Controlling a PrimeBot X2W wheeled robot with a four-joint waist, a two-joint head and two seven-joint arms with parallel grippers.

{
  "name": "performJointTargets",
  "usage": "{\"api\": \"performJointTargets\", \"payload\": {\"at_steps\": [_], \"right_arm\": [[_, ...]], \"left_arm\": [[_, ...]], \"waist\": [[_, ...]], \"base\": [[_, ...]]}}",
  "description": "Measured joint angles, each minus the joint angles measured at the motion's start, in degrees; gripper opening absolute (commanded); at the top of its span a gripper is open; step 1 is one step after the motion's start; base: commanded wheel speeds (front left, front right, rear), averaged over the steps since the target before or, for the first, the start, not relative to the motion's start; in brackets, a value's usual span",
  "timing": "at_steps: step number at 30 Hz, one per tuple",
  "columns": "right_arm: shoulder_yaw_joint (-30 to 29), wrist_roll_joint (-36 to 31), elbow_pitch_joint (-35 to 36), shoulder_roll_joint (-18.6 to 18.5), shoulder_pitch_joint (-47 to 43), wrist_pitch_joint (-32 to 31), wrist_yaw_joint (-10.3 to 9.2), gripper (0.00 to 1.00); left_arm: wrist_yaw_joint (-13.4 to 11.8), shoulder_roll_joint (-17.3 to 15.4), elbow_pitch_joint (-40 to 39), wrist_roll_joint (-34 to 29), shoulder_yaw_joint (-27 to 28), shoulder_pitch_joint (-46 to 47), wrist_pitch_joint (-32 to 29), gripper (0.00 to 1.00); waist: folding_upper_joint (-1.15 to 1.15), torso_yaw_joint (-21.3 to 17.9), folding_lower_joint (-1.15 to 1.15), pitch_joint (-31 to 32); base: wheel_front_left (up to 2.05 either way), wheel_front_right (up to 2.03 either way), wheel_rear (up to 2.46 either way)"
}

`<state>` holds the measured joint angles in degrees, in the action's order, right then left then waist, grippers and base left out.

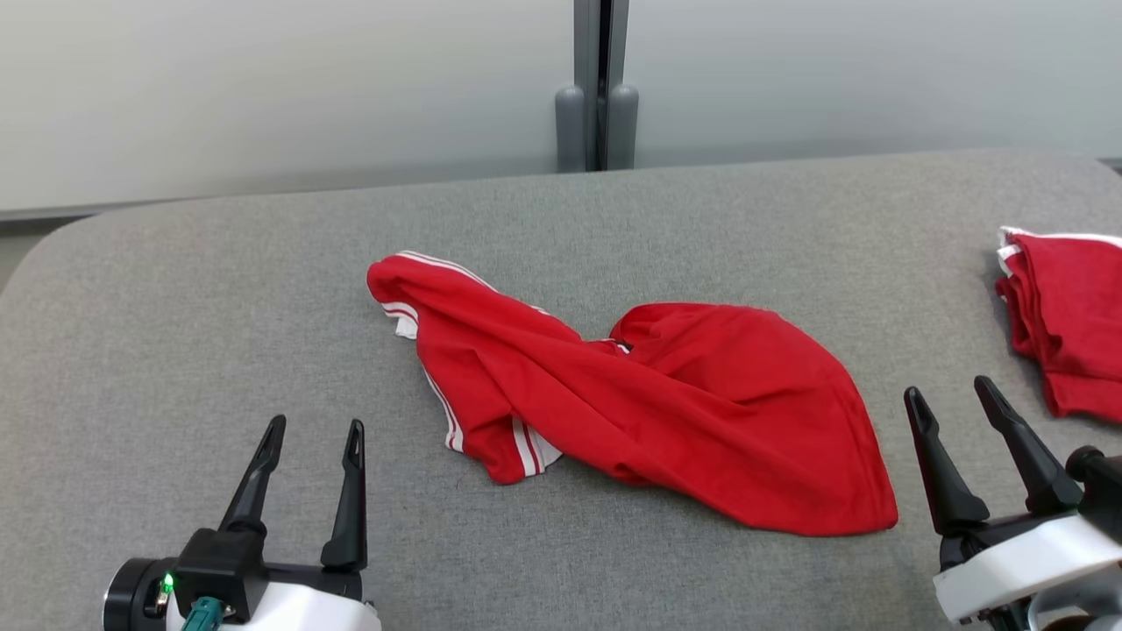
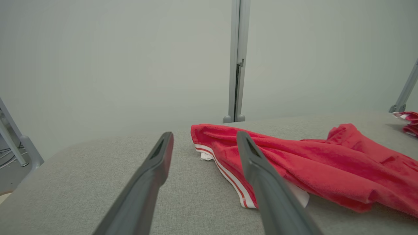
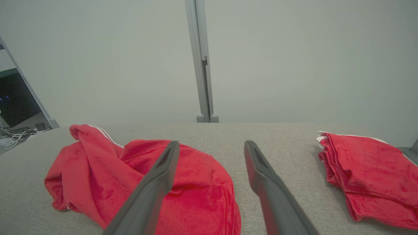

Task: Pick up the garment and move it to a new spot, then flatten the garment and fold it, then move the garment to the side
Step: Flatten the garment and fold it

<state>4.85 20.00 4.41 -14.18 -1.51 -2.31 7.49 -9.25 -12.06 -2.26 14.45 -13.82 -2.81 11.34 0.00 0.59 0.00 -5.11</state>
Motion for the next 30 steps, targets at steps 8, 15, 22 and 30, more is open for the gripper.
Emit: {"api": "performJointTargets", "payload": {"at_steps": [8,15,22,30], "right_arm": [[-0.68,-0.43,1.66,0.83,-2.02,-1.24,0.00,1.00],[-0.67,-0.49,2.01,1.14,-2.02,-1.32,0.00,1.00],[-0.76,-0.48,2.03,1.25,-2.02,-1.48,0.00,1.00],[-0.97,0.05,2.50,1.24,-1.68,-1.49,0.00,1.00]], "left_arm": [[-0.67,-0.46,-1.07,0.26,-0.20,-1.68,-1.63,1.00],[-1.09,-0.74,-1.48,0.26,-0.38,-1.64,-2.25,1.00],[-1.47,-0.82,-1.75,0.26,-0.53,-1.58,-2.26,1.00],[-0.74,0.07,-0.71,0.26,-2.92,1.04,-3.54,1.00]], "waist": [[0.00,0.27,0.00,2.42],[0.00,0.27,0.00,1.69],[0.00,0.31,0.00,1.59],[0.00,0.40,0.00,0.09]], "base": [[0.00,0.00,0.00],[0.00,0.00,0.00],[0.00,0.00,0.00],[0.00,0.00,0.00]]}}
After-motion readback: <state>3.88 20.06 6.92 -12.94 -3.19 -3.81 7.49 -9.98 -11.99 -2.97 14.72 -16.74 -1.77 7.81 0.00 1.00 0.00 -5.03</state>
